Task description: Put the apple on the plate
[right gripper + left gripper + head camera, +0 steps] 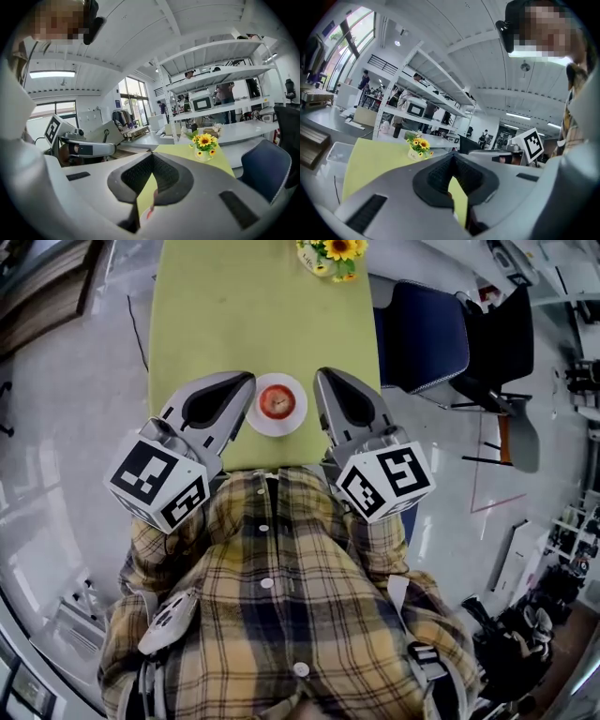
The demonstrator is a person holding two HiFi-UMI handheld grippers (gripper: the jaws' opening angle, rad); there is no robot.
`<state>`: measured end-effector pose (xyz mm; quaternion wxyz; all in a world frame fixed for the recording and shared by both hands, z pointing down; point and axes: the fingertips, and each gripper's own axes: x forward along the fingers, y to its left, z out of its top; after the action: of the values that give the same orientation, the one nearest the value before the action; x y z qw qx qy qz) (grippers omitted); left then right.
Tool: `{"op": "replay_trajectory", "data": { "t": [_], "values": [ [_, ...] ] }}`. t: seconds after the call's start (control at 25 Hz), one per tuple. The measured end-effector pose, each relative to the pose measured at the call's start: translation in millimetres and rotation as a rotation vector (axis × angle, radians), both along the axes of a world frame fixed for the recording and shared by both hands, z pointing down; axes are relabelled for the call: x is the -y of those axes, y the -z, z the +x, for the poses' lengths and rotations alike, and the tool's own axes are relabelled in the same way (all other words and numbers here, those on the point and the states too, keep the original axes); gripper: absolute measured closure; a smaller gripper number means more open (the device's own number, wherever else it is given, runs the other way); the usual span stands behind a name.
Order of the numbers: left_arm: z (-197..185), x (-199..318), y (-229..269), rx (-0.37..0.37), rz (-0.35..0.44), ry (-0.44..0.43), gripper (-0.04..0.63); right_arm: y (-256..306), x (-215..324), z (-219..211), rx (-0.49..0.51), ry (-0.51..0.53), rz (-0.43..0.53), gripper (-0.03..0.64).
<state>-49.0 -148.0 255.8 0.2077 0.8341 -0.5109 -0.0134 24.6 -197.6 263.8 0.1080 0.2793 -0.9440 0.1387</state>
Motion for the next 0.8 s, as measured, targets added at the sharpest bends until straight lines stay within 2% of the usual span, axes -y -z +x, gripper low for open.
{"op": "replay_trajectory", "data": {
  "t": [0.28, 0.56, 0.8],
  "values": [
    [7.7, -7.1, 18.5, -0.002, 0.016, 0.006, 0.588, 19.2, -4.6, 5.0, -0.011, 0.016, 0.067, 0.621],
    [6.8, -9.1, 27.6, -0.011, 0.029, 0.003, 0.588, 16.6, -12.4, 3.5, -0.014, 0.038, 0.061, 0.621],
    [9.8, -8.0, 24.7, -0.022, 0.004, 0.008, 0.588, 14.3, -15.0, 7.0, -0.017, 0.046, 0.045, 0.621]
  ]
}}
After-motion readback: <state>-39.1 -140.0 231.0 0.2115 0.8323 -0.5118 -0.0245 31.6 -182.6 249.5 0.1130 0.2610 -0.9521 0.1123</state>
